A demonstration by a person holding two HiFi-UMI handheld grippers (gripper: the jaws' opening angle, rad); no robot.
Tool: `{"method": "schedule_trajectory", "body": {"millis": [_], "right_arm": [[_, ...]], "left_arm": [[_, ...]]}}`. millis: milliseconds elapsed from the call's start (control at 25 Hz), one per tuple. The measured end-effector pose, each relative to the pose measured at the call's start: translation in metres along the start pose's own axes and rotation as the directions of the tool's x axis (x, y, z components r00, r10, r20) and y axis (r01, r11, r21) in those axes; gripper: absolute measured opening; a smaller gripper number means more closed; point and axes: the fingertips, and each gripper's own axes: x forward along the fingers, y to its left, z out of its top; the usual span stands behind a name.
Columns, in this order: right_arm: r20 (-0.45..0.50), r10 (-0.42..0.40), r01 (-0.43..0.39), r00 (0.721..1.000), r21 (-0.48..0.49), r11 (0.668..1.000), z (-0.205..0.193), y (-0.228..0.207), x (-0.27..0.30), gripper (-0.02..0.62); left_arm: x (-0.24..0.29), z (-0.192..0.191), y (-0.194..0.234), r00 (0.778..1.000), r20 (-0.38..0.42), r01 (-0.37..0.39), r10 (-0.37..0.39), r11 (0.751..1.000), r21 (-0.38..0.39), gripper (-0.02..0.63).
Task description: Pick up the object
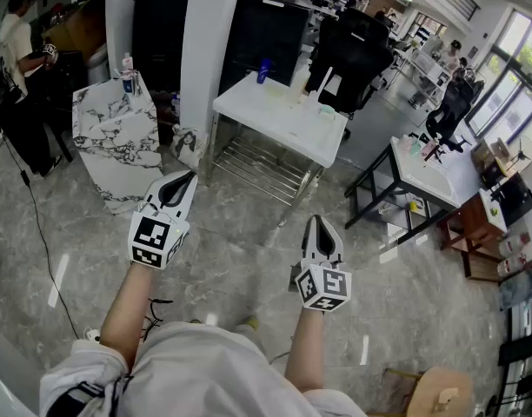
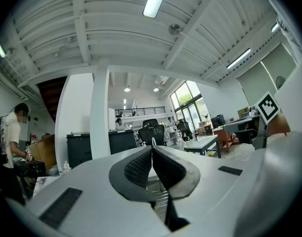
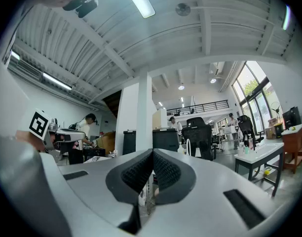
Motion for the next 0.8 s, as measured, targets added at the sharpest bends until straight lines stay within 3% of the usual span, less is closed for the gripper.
{"method": "schedule_trajectory", "body": {"millis": [800], "right_arm": [[0.01,0.011,-0.011,1.0,0.026,1.0,-0.003,0.023,0.003,0.005]], "left_arm": [[-0.005,-0.01,0.008,0.999,-0.019,0.041,-0.042,0.999,-0.021,0.025]]}}
